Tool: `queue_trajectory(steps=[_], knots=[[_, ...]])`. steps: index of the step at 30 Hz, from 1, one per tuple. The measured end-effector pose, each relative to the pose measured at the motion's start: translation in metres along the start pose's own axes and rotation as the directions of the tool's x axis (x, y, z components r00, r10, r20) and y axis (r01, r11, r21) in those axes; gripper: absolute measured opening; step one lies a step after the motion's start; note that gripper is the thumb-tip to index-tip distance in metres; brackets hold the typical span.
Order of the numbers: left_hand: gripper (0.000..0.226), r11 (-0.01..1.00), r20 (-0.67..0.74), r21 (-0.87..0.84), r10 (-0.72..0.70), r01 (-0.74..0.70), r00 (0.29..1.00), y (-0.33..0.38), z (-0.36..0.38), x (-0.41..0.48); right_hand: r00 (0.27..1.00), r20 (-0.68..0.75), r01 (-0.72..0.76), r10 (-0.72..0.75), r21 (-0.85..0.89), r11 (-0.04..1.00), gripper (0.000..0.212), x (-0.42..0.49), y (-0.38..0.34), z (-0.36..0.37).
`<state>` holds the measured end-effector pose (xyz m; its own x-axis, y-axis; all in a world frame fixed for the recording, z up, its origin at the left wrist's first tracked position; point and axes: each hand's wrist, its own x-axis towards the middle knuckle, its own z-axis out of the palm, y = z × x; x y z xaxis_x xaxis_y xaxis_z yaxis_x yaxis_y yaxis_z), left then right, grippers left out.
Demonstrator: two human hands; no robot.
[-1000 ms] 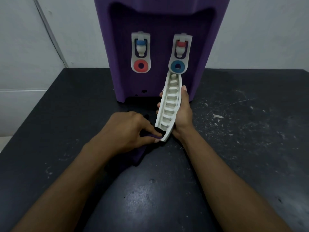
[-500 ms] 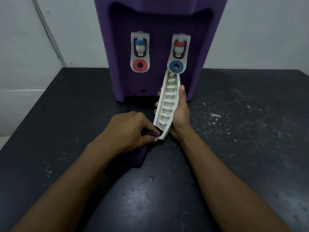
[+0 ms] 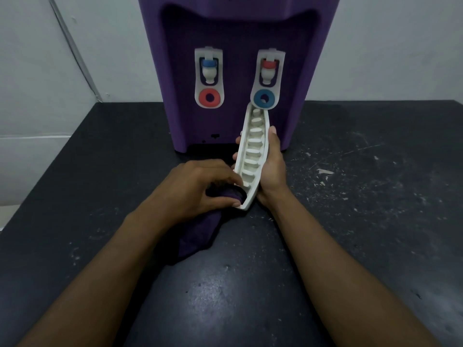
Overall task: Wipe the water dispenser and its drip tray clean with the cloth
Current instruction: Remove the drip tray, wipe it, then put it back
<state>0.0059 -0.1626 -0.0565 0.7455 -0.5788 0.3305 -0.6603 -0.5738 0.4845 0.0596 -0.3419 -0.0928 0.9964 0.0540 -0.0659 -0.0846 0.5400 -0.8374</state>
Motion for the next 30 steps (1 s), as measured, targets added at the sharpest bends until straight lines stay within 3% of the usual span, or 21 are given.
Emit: queue_trajectory(steps=[6, 12, 17, 22, 26, 30], knots=[[0.016, 0.998, 0.152, 0.022, -0.066, 0.063, 0.986, 0.01, -0.007, -0.002, 1.0, 0.001, 0.026, -0.026, -0.051, 0.998, 0.068, 0.0, -0.001, -0.001], [0.007, 0.963, -0.026, 0.145, -0.225, 0.226, 0.974, 0.025, 0.009, 0.003, 0.999, -0.022, 0.024, -0.025, -0.044, 0.999, 0.074, -0.001, 0.0, 0.001], [0.013, 0.96, -0.106, 0.082, -0.259, 0.268, 0.96, 0.028, 0.017, 0.004, 0.999, -0.014, 0.03, -0.031, -0.031, 0.999, 0.074, 0.0, -0.001, 0.001], [0.04, 0.913, -0.11, 0.27, -0.287, 0.306, 0.952, 0.015, 0.006, -0.003, 0.998, -0.014, 0.053, -0.054, -0.059, 0.997, 0.068, 0.001, 0.0, 0.0], [0.031, 0.942, 0.056, 0.076, -0.332, 0.328, 0.942, 0.01, -0.002, -0.003, 0.998, -0.013, 0.056, -0.057, -0.066, 0.996, 0.067, 0.001, 0.001, 0.0], [0.023, 0.953, -0.031, 0.047, -0.297, 0.298, 0.954, 0.015, 0.009, 0.001, 0.999, 0.005, 0.041, -0.04, -0.068, 0.997, 0.07, 0.001, 0.002, -0.002]])
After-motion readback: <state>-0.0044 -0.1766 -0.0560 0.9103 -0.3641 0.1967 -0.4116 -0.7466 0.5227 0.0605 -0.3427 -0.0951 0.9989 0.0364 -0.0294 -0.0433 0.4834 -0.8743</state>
